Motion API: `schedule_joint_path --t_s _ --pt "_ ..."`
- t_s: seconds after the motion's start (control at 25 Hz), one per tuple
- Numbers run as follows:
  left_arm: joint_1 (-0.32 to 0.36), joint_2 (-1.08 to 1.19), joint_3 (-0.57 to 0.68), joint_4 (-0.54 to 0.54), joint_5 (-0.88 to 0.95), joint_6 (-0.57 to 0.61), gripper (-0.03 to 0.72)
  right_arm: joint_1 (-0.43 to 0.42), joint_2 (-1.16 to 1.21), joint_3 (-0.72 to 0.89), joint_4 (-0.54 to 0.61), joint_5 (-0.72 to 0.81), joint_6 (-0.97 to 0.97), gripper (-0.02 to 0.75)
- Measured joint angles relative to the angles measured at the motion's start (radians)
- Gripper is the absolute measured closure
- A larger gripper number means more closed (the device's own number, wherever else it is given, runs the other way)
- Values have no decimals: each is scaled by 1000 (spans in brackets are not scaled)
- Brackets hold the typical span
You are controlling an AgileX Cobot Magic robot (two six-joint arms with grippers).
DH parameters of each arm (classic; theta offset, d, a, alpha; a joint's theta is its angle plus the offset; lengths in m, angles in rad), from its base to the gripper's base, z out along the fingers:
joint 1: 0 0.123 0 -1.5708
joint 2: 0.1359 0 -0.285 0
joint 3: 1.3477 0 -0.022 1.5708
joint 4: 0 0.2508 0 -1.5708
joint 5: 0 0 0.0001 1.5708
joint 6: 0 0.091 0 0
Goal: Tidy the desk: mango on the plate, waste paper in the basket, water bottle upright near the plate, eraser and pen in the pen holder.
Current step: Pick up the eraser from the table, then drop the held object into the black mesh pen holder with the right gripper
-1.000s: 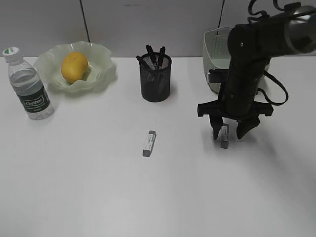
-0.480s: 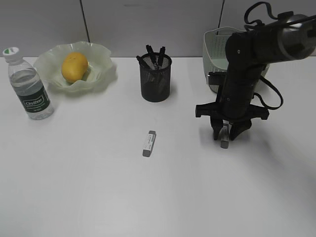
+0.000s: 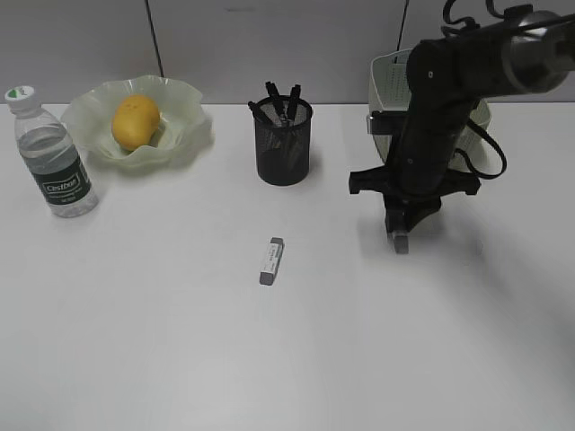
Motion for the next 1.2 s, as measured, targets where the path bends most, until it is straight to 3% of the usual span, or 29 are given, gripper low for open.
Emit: schedule_joint_path --t_s 0.32,0.52,0.84,1.2 --pt "0 0 0 0 0 0 307 35 -5 -262 59 33 -134 566" --pt "0 0 0 0 0 0 307 78 -9 -402 77 -63 -164 566" --pt "0 0 0 0 0 0 307 87 -6 -422 103 -284 -170 566" --pt "0 0 0 0 0 0 307 87 75 -422 143 -388 -171 565"
